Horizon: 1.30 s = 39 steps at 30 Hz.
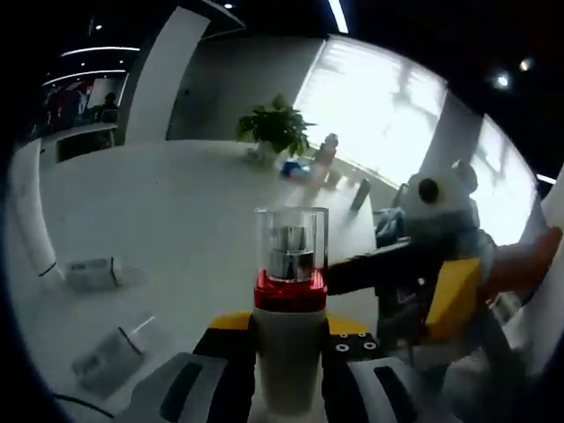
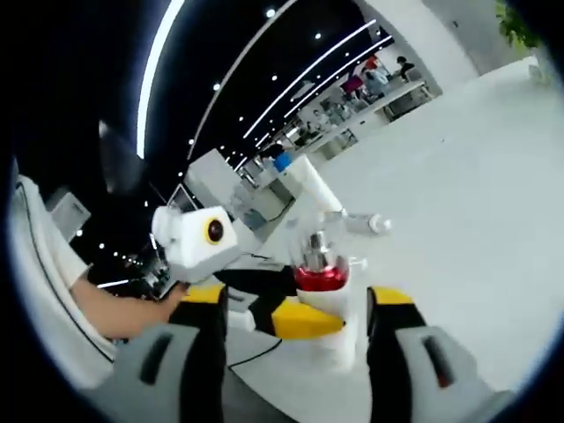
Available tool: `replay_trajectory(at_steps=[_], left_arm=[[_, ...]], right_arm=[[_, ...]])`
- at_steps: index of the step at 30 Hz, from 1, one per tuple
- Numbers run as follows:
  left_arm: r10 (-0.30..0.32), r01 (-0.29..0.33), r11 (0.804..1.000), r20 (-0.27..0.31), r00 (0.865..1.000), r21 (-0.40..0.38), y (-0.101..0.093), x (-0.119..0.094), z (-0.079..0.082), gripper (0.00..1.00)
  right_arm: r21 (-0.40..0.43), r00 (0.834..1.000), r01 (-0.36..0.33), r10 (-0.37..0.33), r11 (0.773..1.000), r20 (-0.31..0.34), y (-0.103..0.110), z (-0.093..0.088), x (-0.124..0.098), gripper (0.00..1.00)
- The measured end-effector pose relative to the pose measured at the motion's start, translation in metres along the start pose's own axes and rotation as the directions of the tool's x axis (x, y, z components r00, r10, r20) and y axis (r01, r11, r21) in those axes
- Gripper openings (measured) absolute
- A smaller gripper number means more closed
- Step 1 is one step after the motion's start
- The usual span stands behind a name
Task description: Arrange the skincare products in the storage area until every visible bottle or jar stands upright without overlapping.
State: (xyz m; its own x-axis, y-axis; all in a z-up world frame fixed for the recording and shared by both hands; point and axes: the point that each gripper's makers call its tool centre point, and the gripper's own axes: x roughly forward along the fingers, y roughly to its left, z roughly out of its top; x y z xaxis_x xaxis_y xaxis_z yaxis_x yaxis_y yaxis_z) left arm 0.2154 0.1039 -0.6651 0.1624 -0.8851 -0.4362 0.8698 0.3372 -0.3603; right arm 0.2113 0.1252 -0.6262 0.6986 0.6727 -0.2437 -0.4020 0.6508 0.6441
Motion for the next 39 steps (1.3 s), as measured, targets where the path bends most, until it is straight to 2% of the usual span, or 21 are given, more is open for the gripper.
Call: replay_trajectory(at_steps=[1,4,10,14,15,20,21,27,35,37,39], left_arm=[[-0.009,0.009,1.0,-0.004,1.0,0.013,-0.002,0.001,-0.002,0.27],[-0.003,0.004,0.998,-0.015,1.0,0.056,-0.005,0.002,-0.004,0.27],[0.002,-0.004,0.996,0.016,1.0,0.093,-0.005,0.0,-0.005,0.27],[0.005,-0.007,0.991,0.022,1.0,0.13,-0.005,-0.001,-0.012,0.27],[0.006,-0.012,0.991,0.047,0.999,0.136,-0.005,-0.001,-0.009,0.27],[-0.023,0.015,0.986,0.048,0.999,0.169,-0.007,-0.005,-0.011,0.28],[-0.019,0.008,0.98,0.05,0.999,0.198,-0.008,-0.007,-0.011,0.28],[-0.036,0.021,0.973,0.065,0.997,0.229,-0.005,-0.021,-0.019,0.28],[-0.018,-0.015,0.962,0.118,0.993,0.271,-0.008,-0.036,-0.024,0.29],[-0.008,-0.027,0.961,0.125,0.992,0.274,-0.008,-0.039,-0.026,0.29],[0.003,-0.039,0.961,0.132,0.991,0.274,-0.007,-0.042,-0.027,0.29]], right_arm=[[-0.005,1.0,-0.007,0.007,1.0,0.011,0.004,0.002,0.001,0.6],[0.001,1.0,-0.008,0.008,1.0,0.012,0.008,0.002,0.003,0.63],[0.002,1.0,-0.01,0.01,1.0,0.015,0.011,0.002,0.004,0.66],[-0.007,1.0,-0.011,0.011,1.0,0.003,0.012,-0.002,0.006,0.67],[-0.009,1.0,-0.013,0.013,1.0,0.007,0.013,-0.002,0.005,0.67],[-0.018,0.999,-0.034,0.034,0.999,0.025,0.019,0.002,0.007,0.66],[-0.009,1.0,-0.026,0.026,1.0,0.01,0.018,0.001,0.01,0.65],[-0.002,0.998,-0.056,0.056,0.998,-0.016,0.027,-0.007,0.014,0.63],[-0.002,0.995,-0.084,0.084,0.996,-0.059,0.04,-0.013,0.017,0.58],[-0.011,0.995,-0.063,0.062,0.998,-0.074,0.039,-0.009,0.014,0.59],[-0.008,0.997,-0.057,0.057,0.998,-0.044,0.041,0.004,0.01,0.6]])
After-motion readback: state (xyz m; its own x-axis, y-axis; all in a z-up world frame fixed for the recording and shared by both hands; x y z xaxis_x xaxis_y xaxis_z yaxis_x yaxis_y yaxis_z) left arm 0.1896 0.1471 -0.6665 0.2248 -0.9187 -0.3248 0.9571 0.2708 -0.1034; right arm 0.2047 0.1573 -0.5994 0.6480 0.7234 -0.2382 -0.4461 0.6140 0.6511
